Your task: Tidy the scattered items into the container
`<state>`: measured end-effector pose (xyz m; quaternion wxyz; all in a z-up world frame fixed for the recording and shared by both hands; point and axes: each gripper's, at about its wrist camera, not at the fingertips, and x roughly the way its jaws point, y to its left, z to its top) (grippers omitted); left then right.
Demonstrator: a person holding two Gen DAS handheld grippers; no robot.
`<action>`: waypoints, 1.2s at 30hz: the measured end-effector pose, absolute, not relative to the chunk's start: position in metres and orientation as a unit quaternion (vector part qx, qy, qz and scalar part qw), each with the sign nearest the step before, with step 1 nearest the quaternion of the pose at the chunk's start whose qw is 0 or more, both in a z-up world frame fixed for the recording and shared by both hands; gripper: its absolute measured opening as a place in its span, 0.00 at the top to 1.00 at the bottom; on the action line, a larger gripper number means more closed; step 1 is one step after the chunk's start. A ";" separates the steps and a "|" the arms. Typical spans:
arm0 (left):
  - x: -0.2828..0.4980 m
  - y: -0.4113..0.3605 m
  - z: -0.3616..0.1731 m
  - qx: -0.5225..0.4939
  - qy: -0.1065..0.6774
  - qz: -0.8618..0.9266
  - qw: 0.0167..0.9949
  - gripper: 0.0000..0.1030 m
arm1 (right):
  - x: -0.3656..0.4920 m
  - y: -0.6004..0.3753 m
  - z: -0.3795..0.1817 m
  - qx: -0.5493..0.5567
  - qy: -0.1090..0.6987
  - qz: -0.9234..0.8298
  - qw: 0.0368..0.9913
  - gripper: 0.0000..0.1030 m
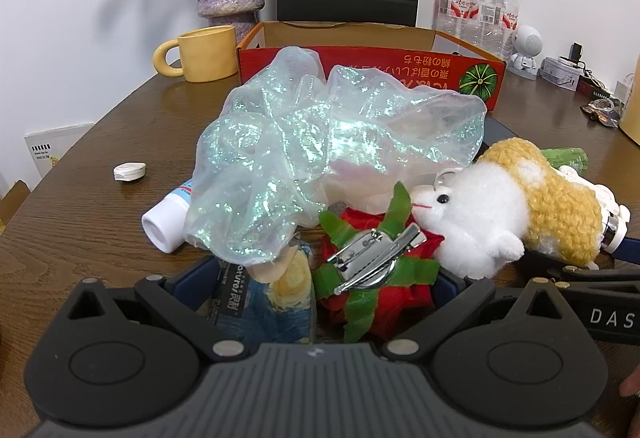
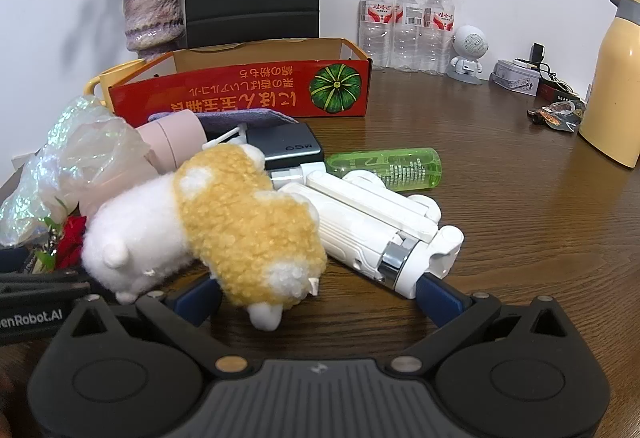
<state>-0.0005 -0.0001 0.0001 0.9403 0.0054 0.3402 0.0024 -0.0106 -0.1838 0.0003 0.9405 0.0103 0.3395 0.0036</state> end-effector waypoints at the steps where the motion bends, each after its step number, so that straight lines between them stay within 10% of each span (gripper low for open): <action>1: -0.001 0.000 0.000 0.005 0.340 0.003 0.940 0.00 | -0.011 -0.184 0.000 0.010 0.340 0.004 0.941 0.00; 36: -0.003 0.002 -0.001 0.004 0.340 0.004 0.940 0.00 | -0.013 -0.182 0.002 0.005 0.340 0.015 0.940 0.00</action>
